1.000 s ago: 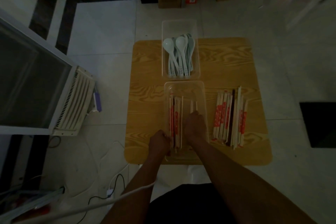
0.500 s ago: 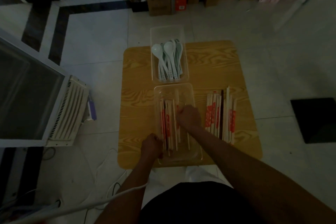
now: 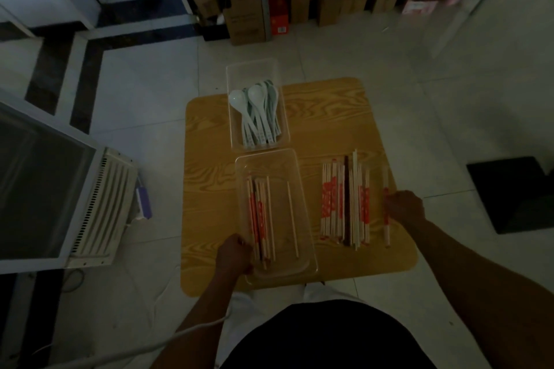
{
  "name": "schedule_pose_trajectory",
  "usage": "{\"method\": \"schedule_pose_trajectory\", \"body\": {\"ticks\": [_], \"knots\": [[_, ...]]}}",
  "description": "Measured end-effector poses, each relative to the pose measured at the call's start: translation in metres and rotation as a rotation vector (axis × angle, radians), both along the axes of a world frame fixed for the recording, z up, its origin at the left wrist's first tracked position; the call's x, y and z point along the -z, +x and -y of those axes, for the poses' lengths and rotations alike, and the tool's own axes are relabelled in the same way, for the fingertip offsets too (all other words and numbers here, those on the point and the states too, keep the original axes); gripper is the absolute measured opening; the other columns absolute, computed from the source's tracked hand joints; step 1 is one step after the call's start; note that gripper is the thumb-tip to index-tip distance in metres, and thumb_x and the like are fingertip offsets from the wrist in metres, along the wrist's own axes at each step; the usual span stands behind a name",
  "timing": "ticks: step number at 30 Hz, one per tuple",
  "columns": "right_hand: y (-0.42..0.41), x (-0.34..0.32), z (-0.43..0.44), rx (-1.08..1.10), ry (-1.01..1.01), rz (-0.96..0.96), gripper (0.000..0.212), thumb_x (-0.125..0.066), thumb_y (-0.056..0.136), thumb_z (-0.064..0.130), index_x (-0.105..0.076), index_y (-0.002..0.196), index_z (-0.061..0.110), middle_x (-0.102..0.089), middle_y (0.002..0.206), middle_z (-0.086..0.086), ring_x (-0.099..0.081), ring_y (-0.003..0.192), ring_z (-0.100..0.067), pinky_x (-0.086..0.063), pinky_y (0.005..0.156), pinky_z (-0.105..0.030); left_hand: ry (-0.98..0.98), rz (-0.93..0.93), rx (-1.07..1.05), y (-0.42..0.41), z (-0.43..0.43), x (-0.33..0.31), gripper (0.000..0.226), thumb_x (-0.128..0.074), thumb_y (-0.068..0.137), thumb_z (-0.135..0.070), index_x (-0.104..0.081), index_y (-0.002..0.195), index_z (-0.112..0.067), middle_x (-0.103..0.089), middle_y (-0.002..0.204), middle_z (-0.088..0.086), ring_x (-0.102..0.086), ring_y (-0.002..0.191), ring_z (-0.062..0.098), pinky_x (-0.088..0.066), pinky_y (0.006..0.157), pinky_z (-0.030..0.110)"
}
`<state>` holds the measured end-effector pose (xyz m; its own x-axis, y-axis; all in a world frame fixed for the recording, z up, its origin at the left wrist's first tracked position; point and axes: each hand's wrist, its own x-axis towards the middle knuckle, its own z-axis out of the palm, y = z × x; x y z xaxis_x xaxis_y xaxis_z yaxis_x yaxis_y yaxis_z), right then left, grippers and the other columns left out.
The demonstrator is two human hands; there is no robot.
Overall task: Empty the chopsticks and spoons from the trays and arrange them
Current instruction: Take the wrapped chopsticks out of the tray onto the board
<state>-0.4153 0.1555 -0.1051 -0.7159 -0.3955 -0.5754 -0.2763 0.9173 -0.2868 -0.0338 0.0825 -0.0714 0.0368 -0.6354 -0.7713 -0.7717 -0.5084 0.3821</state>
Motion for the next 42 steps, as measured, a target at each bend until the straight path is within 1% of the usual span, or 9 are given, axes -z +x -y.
{"method": "schedule_pose_trajectory", "body": {"ticks": [5,11,17,25,28,31,34,38,42], "knots": [[0.009,0.015,0.001,0.099,-0.035,-0.044,0.058,-0.055,0.090,0.056,-0.071,0.087,0.000,-0.071,0.086,-0.018,-0.068,0.077,-0.032,-0.058,0.073,-0.039,0.006,0.005,0.032,0.000,0.001,-0.002,0.014,-0.055,0.093,-0.013,-0.050,0.080,-0.017,-0.067,0.089,0.018,-0.071,0.067,0.032,-0.060,0.065,0.044],[0.023,0.002,0.015,0.141,-0.056,-0.074,0.033,-0.066,0.089,0.037,-0.075,0.096,0.006,-0.072,0.096,-0.018,-0.069,0.087,-0.034,-0.053,0.071,-0.037,0.010,0.009,0.047,0.001,0.001,-0.001,0.008,-0.053,0.094,-0.015,-0.052,0.086,-0.015,-0.067,0.089,0.018,-0.067,0.053,0.024,-0.051,0.045,0.028],[0.036,0.004,0.020,0.131,-0.094,-0.044,0.020,-0.074,0.083,0.027,-0.077,0.097,0.013,-0.074,0.097,-0.014,-0.070,0.083,-0.029,-0.058,0.075,-0.035,0.003,0.002,0.035,0.002,0.002,0.002,0.013,-0.054,0.094,-0.015,-0.051,0.081,-0.015,-0.067,0.084,0.019,-0.067,0.052,0.025,-0.056,0.051,0.032],[0.039,0.000,0.022,0.061,-0.073,-0.074,0.017,-0.073,0.085,0.024,-0.078,0.097,0.014,-0.074,0.093,-0.013,-0.070,0.080,-0.028,-0.058,0.073,-0.035,0.018,0.001,0.019,0.002,0.002,0.002,0.011,-0.056,0.093,-0.013,-0.051,0.083,-0.015,-0.066,0.091,0.019,-0.069,0.057,0.028,-0.057,0.052,0.035],[0.039,-0.005,0.024,0.085,-0.053,-0.109,0.022,-0.066,0.089,0.024,-0.075,0.096,0.005,-0.072,0.093,-0.016,-0.069,0.080,-0.030,-0.058,0.073,-0.038,0.016,-0.005,0.018,0.003,0.002,0.002,0.009,-0.055,0.093,-0.014,-0.051,0.085,-0.015,-0.065,0.089,0.015,-0.068,0.055,0.027,-0.058,0.053,0.034],[0.046,-0.016,0.036,0.103,-0.116,-0.149,0.025,-0.056,0.094,0.017,-0.072,0.091,-0.002,-0.071,0.093,-0.020,-0.065,0.075,-0.030,-0.048,0.063,-0.031,0.017,-0.011,0.014,0.003,0.002,0.002,0.004,-0.054,0.093,-0.015,-0.053,0.091,-0.012,-0.065,0.088,0.014,-0.067,0.050,0.023,-0.056,0.049,0.031],[0.066,-0.031,0.060,-0.029,-0.264,-0.268,0.025,-0.054,0.096,0.019,-0.073,0.095,0.003,-0.072,0.092,-0.015,-0.067,0.078,-0.029,-0.048,0.065,-0.031,0.025,-0.026,-0.002,0.003,0.002,0.003,0.006,-0.054,0.093,-0.016,-0.053,0.091,-0.011,-0.066,0.089,0.016,-0.068,0.052,0.024,-0.058,0.055,0.035],[0.120,-0.045,0.084,-0.300,-0.524,-0.237,0.023,-0.052,0.097,0.022,-0.069,0.087,0.010,-0.066,0.077,-0.006,-0.059,0.065,-0.018,-0.048,0.061,-0.029,0.015,-0.029,-0.002,0.003,0.001,0.004,0.008,-0.055,0.094,-0.019,-0.054,0.094,-0.010,-0.066,0.092,0.015,-0.068,0.053,0.023,-0.058,0.054,0.033],[0.191,-0.041,0.078,-0.628,-0.481,-0.099,0.015,-0.052,0.097,0.025,-0.062,0.097,0.015,-0.061,0.086,0.000,-0.059,0.077,-0.015,-0.049,0.066,-0.031,0.017,-0.046,-0.030,0.004,0.000,0.005,0.009,-0.055,0.095,-0.016,-0.054,0.095,-0.008,-0.065,0.097,0.018,-0.065,0.051,0.021,-0.049,0.040,0.024]]}}
